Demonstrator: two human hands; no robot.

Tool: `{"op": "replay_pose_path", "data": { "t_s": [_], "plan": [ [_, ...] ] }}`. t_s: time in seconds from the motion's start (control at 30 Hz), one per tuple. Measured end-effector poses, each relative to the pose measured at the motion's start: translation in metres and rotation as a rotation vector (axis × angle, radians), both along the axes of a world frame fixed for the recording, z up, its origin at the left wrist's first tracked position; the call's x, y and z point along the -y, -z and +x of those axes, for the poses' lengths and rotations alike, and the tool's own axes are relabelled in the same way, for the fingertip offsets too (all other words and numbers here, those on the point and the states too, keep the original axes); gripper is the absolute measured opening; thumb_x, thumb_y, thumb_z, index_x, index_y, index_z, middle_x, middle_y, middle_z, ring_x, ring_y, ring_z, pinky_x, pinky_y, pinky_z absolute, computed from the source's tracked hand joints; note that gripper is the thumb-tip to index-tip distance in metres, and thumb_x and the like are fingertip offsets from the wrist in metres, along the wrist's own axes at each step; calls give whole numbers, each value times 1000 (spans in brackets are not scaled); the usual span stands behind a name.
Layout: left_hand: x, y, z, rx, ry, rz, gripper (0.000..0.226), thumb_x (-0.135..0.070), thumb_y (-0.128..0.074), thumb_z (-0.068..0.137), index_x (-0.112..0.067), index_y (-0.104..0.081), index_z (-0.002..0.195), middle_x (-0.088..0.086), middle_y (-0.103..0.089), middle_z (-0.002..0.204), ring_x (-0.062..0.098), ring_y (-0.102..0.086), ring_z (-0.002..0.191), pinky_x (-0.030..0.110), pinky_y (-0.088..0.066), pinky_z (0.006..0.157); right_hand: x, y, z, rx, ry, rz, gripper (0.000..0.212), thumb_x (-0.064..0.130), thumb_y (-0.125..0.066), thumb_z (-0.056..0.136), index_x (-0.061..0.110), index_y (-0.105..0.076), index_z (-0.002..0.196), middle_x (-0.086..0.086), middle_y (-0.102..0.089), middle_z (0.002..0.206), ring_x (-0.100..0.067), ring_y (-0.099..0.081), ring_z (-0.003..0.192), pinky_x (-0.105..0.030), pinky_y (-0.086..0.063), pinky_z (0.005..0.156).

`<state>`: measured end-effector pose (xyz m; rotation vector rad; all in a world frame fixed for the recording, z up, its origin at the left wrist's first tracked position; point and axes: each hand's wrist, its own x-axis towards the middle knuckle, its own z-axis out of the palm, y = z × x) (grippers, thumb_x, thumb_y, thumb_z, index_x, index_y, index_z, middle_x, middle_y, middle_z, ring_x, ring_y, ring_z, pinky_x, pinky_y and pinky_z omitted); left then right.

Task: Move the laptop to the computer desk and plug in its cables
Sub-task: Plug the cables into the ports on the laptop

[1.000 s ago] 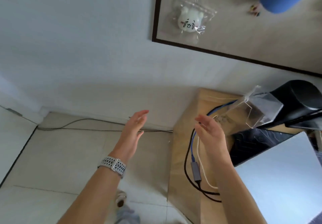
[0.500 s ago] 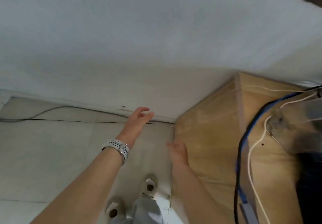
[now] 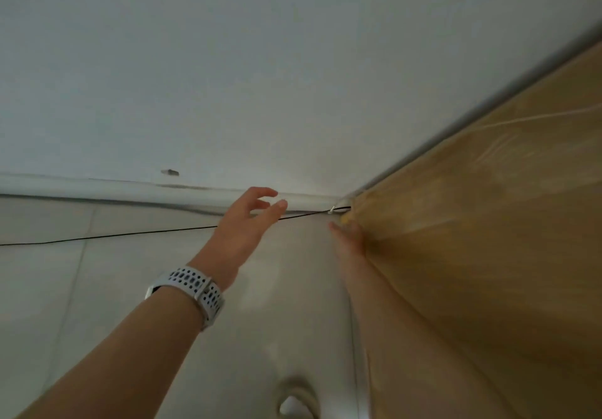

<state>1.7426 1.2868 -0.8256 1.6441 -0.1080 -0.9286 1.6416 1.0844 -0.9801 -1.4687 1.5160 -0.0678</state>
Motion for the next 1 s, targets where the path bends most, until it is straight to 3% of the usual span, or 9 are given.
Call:
{"op": "replay_pose_path", "data": {
  "t_s": [0.13,0.2,0.27,0.33,0.43,0.57,0.7,0.87,1.0],
  "plan": [
    [18,52,-4,-13,44,15,23,-43,-58,88,-31,-60,108,-4,-62,114,10,-57,105,26,-43,77,19,54,18,42,43,-58,52,24,-74,76,13,-52,122,-2,-52,108,-25,-59,99,-46,-52,89],
    [23,67,-1,5,68,22,23,-43,-58,89,-31,-61,108,-5,-62,112,10,-57,105,29,-44,78,25,71,26,73,73,-79,43,21,-74,75,14,-58,114,1,-51,107,-22,-59,95,-44,-54,87],
    [26,74,3,12,85,26,21,-41,-57,90,-31,-61,108,-4,-62,112,12,-57,105,29,-43,76,27,73,31,103,144,-83,12,11,-69,78,17,-59,81,-3,-58,85,-17,-62,68,-34,-57,62],
    [26,73,5,11,88,22,19,-37,-55,92,-29,-60,108,-1,-61,113,13,-57,105,27,-42,74,21,63,32,129,164,-35,28,-1,-56,87,14,-51,64,-6,-50,60,-4,-48,34,-18,-39,35],
    [24,49,0,-4,88,18,15,-32,-54,94,-26,-61,105,3,-63,110,15,-58,101,25,-44,72,4,26,26,143,136,-61,34,-2,-43,92,12,-52,62,-5,-46,55,-2,-41,27,-14,-32,31],
    [16,-24,-13,15,84,6,8,-26,-57,92,-24,-63,97,1,-62,95,13,-54,84,26,-43,70,-48,-68,16,178,92,-67,33,10,-46,86,21,-58,57,0,-49,57,-14,-44,52,-28,-34,52],
    [0,-127,-35,68,122,2,8,-20,-60,90,-23,-65,95,-5,-64,92,10,-58,82,24,-46,70,-121,-206,10,373,88,2,32,9,-46,90,22,-56,62,2,-49,55,-12,-43,52,-27,-34,49],
    [-42,-273,-63,211,174,25,35,1,-54,88,-31,-68,93,3,-61,96,10,-57,76,13,-42,63,-200,-387,-27,459,-66,89,25,18,-48,94,7,-70,93,-5,-72,81,-14,-66,74,-25,-50,61],
    [-75,-398,-86,334,193,43,44,4,-54,85,-38,-67,83,-6,-55,73,13,-54,64,21,-42,61,-225,-539,-76,340,-285,-31,29,25,-49,95,9,-67,79,9,-57,57,1,-43,53,-18,-31,51]
  ]
}}
